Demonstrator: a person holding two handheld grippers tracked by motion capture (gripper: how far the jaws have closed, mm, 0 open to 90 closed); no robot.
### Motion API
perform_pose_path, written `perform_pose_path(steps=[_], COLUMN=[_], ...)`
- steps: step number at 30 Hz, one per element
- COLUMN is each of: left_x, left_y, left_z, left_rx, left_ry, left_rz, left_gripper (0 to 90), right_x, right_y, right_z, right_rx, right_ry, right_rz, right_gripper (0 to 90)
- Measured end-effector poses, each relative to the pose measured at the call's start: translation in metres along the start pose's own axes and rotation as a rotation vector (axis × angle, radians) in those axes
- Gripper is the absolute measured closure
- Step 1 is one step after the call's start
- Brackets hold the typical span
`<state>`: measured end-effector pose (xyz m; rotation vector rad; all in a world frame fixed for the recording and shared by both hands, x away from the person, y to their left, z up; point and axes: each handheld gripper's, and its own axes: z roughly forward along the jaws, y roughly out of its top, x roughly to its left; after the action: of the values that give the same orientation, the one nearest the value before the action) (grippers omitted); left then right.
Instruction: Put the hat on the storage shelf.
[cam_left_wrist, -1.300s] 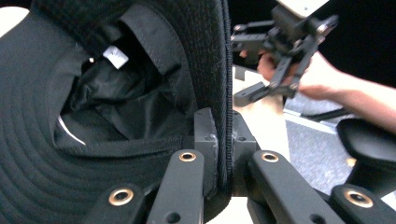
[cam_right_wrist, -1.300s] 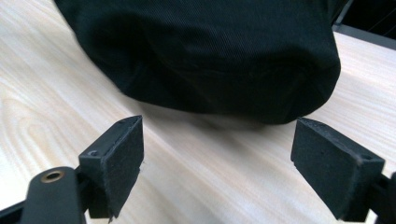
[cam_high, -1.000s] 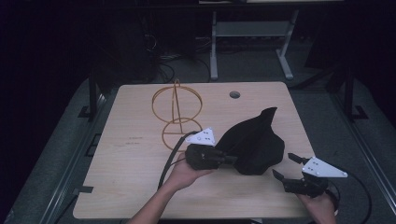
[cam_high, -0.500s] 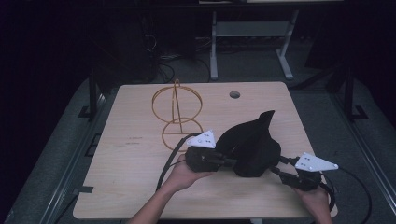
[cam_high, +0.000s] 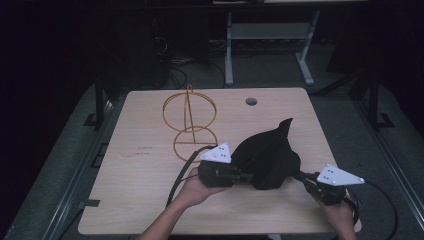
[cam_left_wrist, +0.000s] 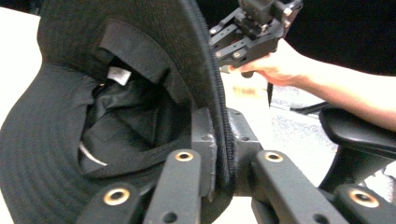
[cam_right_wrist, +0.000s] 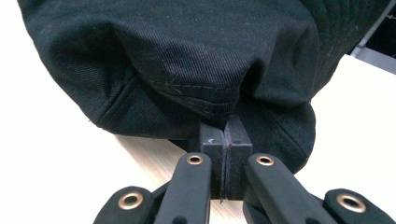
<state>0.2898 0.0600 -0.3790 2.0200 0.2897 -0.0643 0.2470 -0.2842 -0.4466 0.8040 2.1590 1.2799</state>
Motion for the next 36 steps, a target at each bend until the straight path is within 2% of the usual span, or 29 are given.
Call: perform_pose_path(steps=[4, 7, 12, 21, 29, 32, 36], left_x=[-0.002, -0.004, -0.004, -0.01, -0.02, -0.023, -0.024], left_y=[0.0, 0.0, -0.001, -0.006, -0.016, -0.021, -0.03], left_z=[-0.003, -0.006, -0.015, -0.028, -0.033, -0.036, -0.04], left_rx=[0.013, 0.016, 0.003, 0.052, 0.099, 0.109, 0.127], left_ry=[0.028, 0.052, 0.081, 0.14, 0.189, 0.195, 0.219], left_rz=[0.024, 0.036, 0.045, 0.063, 0.114, 0.123, 0.121], left_gripper=[71.9, 70.7, 61.1, 47.1, 44.4, 44.3, 43.0], right_x=[0.003, 0.005, 0.007, 0.006, 0.001, -0.002, -0.004], right_y=[0.004, 0.008, 0.013, 0.019, 0.026, 0.03, 0.035], right_z=[-0.004, -0.007, -0.01, -0.012, -0.019, -0.023, -0.024], right_rx=[-0.001, 0.002, -0.005, -0.011, -0.004, -0.02, -0.015], right_ry=[-0.002, 0.001, -0.004, 0.014, 0.005, 0.009, 0.009], right_rz=[-0.017, -0.036, -0.051, -0.055, -0.036, -0.023, -0.026], right_gripper=[89.6, 89.6, 89.6, 89.6, 89.7, 89.7, 89.7])
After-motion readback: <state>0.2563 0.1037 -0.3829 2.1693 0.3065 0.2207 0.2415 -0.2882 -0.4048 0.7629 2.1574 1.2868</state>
